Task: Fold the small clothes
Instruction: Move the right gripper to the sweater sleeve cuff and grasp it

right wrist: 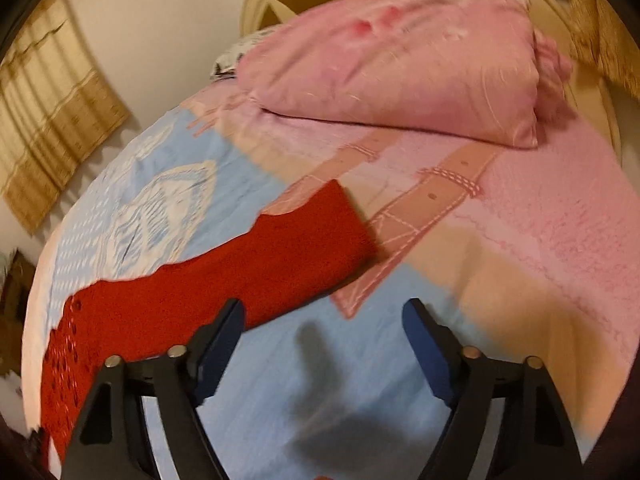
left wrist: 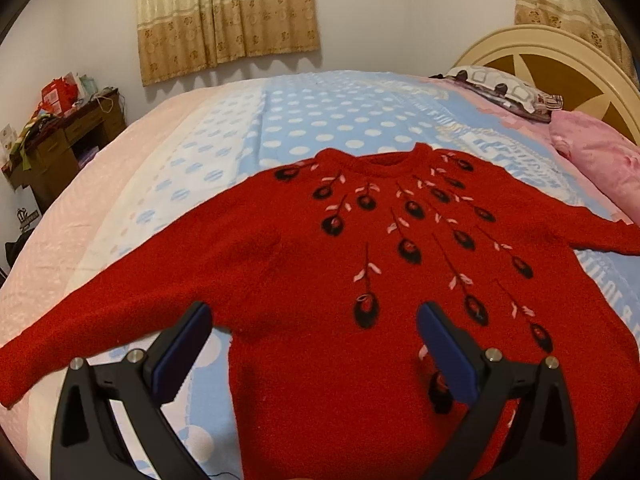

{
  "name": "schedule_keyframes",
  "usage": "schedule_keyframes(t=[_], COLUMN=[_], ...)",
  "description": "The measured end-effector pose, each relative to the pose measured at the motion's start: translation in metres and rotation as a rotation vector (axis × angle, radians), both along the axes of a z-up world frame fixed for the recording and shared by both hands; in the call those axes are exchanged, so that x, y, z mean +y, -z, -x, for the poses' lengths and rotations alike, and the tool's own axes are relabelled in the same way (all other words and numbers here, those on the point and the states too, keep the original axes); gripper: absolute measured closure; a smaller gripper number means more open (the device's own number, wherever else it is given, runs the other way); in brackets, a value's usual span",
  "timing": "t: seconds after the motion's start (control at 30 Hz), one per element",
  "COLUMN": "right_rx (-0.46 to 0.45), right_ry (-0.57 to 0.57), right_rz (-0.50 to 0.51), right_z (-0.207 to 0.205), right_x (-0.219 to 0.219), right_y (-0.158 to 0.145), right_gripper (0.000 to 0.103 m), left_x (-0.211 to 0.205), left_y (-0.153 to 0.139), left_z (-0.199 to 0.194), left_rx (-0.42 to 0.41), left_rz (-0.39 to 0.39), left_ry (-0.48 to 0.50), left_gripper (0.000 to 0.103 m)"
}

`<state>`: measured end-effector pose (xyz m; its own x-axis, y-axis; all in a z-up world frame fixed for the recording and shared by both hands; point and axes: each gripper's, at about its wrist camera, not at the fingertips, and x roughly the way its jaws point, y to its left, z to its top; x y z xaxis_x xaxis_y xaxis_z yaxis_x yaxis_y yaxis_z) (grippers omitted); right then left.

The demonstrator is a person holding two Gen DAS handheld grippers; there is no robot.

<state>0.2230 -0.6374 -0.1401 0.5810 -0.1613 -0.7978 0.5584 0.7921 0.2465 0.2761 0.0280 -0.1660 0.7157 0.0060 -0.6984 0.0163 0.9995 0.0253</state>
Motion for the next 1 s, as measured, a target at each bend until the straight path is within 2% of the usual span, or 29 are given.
schedule_keyframes(t=[0.1, 0.27, 0.37, 0.43, 0.63, 0.73, 1.0], right_rx=[0.008, 0.043, 0.065, 0.076, 0.094, 0.085, -0.005], right_ry=[0.017, 0.043, 0.04, 0.034, 0.009, 0.007, -0.067], right_rz=[0.003, 0.015, 0.043, 0.053, 0.079, 0.06, 0.036], right_z=[-0.011, -0.036, -0.05, -0.055, -0.062, -0.063, -0.07], right_x=[-0.005, -0.015, -0.018, -0.019, -0.015, -0.016, 0.011], right_y=[0.004, 0.01, 0.013, 0.015, 0.018, 0.019, -0.005], right_gripper=[0.028, 0.041, 0.055, 0.07, 0.077, 0.086, 0.089], left_x=[0.002, 0.003, 0.005, 0.006, 0.008, 0.01, 0.01], left_y=[0.001, 0.005, 0.007, 0.007, 0.012, 0.011, 0.011], left_z=[-0.002, -0.004, -0.006, -0.006, -0.008, -0.007, -0.005], left_rx=[0.004, 0.012, 0.022, 0.022, 0.038, 0.034, 0.034], left_rz=[0.017, 0.031, 0.042, 0.055, 0.075, 0.086, 0.093], left_ry=[0.001, 0.01, 0.011, 0.01, 0.013, 0.012, 0.015], left_gripper=[0.0, 0.0, 0.0, 0.0, 0.0, 0.0, 0.0])
